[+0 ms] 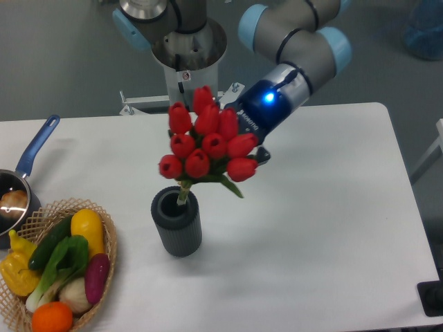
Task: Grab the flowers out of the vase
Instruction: 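Carry the tulip bouquet away from the vase, holding it raised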
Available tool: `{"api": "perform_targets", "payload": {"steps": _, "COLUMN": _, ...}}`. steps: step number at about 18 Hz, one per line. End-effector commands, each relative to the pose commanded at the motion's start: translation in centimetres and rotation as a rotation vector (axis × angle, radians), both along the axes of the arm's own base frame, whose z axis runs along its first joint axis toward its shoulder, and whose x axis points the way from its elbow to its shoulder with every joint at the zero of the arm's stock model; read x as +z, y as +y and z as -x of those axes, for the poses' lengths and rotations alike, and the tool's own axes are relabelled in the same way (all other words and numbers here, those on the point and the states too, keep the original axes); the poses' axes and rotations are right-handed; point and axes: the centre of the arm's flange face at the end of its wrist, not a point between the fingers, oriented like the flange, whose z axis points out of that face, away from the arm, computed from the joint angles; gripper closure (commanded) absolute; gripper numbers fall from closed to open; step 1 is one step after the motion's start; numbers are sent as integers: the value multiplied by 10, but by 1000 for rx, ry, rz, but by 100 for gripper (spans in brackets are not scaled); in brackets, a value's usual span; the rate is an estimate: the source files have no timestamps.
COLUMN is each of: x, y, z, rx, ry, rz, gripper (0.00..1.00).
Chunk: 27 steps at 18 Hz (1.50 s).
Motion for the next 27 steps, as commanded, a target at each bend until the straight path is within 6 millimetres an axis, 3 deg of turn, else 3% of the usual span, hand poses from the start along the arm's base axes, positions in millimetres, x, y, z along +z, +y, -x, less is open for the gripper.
{"api": "perform_targets", "payload": {"steps": 3, "x": 12, "y": -15, "z": 20, "rx": 40, "ry": 17, "rz": -3, "gripper": 53}}
{"api": "perform_targets", "payload": {"steps": 12, "x": 14, "y": -25, "z": 35, "rx": 69, "ry": 39, "rz": 0, "gripper": 54}}
{"api": "perform_targets", "payload": {"steps": 20, "x": 0, "y": -19, "z": 73, "rx": 108, "ry": 142, "rz": 136, "gripper": 55}}
{"api": "perform_targets", "payload": {"steps": 22, "x": 3, "y": -20, "z": 79, "rx": 112, "ry": 155, "rz": 133, "gripper": 55}}
{"api": "perform_targets", "payload": {"steps": 27, "x": -16, "y": -33, "z": 99, "rx": 135, "ry": 200, "rz": 167, "gripper": 55}}
